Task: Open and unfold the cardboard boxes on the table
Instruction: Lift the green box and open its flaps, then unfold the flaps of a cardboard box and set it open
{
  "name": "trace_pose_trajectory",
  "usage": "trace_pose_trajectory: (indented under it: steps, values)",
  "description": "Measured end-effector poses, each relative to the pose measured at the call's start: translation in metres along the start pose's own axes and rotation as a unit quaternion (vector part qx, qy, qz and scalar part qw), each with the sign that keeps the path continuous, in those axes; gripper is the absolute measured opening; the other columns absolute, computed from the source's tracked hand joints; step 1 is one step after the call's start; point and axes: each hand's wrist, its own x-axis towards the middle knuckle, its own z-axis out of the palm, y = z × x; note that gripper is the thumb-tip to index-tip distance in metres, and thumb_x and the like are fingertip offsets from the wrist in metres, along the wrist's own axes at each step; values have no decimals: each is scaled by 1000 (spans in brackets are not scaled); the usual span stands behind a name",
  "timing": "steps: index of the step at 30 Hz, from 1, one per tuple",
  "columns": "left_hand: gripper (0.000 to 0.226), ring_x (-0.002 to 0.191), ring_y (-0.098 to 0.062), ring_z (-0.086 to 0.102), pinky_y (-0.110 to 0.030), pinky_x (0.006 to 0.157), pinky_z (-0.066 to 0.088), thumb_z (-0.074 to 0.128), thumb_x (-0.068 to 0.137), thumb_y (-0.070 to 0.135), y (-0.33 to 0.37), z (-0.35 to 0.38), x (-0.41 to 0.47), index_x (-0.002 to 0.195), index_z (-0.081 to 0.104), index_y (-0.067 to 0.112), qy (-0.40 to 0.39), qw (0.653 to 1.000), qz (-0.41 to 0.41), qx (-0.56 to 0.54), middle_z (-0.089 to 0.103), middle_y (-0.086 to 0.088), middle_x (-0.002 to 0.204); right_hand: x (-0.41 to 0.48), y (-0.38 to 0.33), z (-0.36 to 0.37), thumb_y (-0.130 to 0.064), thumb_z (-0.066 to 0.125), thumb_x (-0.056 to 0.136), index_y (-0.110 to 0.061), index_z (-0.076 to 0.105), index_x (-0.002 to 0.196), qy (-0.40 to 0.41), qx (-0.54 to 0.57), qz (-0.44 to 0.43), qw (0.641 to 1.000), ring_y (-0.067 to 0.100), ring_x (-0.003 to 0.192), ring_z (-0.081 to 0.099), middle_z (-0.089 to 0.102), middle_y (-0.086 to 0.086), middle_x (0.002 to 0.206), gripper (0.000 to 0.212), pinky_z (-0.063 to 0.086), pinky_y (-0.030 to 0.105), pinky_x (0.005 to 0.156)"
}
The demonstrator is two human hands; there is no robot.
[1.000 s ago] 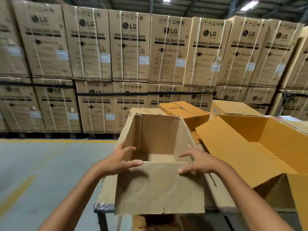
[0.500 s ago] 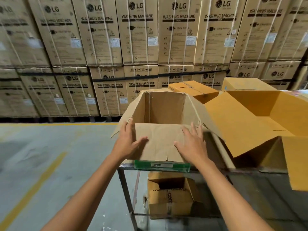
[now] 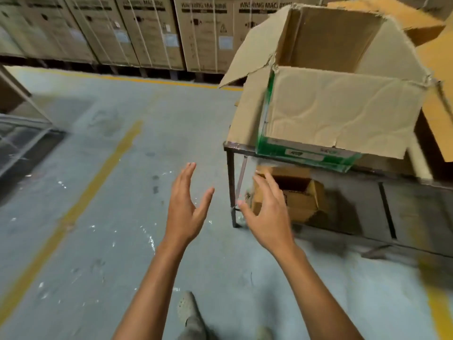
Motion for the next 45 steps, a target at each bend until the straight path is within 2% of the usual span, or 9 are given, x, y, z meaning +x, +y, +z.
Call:
trace_pose_trajectory:
  steps: [7, 11, 14, 18, 23, 30, 34, 38, 45]
  values:
    - [64, 143, -19, 37, -31, 116, 29, 60, 93, 40, -125, -68, -13, 148, 40, 13, -60, 996, -61, 36, 42, -5, 152, 24, -35, 110, -44, 66, 92, -26, 37, 152, -61, -8, 27, 998, 17, 150, 21, 23, 0, 165, 69, 20, 26, 113]
    - [65, 141, -21, 36, -12, 112, 20, 58, 93, 41, -179, -114, 12, 149, 39, 13, -75, 994, -66, 54, 42, -6, 152, 46, -62, 166, -44, 66, 92, -25, 38, 151, -65, -4, 34, 997, 17, 150, 24, 25, 1, 164, 69, 23, 31, 116]
    - [68, 141, -23, 37, -14, 113, 19, 55, 93, 47, -211, -142, 37, 149, 38, 12, -80, 993, -52, 67, 41, -7, 152, 67, -81, 198, -40, 69, 90, -22, 41, 150, -57, 11, 24, 998, 18, 149, 25, 30, 4, 162, 68, 20, 26, 117]
    - [69, 141, -23, 37, -14, 113, 20, 52, 93, 49, -238, -166, 67, 149, 38, 11, -70, 995, -46, 61, 42, -6, 152, 99, -100, 225, -42, 69, 91, -23, 41, 150, -55, 30, 15, 998, 17, 148, 28, 30, 2, 161, 68, 37, 47, 115]
    - [65, 140, -19, 37, -9, 111, 18, 54, 94, 44, -270, -176, 121, 148, 39, 11, -52, 996, -47, 56, 43, -4, 151, 161, -113, 247, -44, 68, 90, -23, 44, 147, -25, 54, -10, 998, 20, 139, 42, 38, -2, 155, 66, 44, 51, 107]
    - [64, 143, -18, 35, -12, 114, 20, 56, 95, 40, -298, -156, 247, 149, 37, 12, -33, 997, -33, 55, 41, -4, 153, 281, -123, 270, -54, 61, 85, -22, 45, 145, 16, 92, -19, 995, 19, 135, 46, 44, -3, 149, 71, 47, 52, 103]
    - [62, 141, -20, 38, -38, 115, 33, 57, 95, 36, -300, -134, 339, 149, 38, 12, -43, 998, -18, 41, 43, -4, 151, 365, -128, 265, -48, 64, 88, -23, 42, 147, 33, 103, -15, 994, 19, 137, 45, 43, -2, 151, 68, 46, 52, 105]
    - [62, 142, -20, 37, -24, 116, 26, 56, 95, 37, -296, -105, 427, 148, 39, 10, -58, 997, 13, 41, 44, -5, 151, 444, -131, 243, -40, 67, 93, -25, 40, 148, 54, 105, -14, 993, 16, 138, 42, 40, -4, 153, 64, 45, 50, 108]
    - [60, 138, -23, 41, -40, 113, 35, 57, 95, 34, -266, -42, 578, 147, 40, 9, -70, 994, 84, -7, 45, -9, 147, 556, -137, 200, -42, 66, 91, -25, 41, 148, 150, 98, -3, 984, 15, 137, 43, 42, -3, 152, 64, 46, 49, 107]
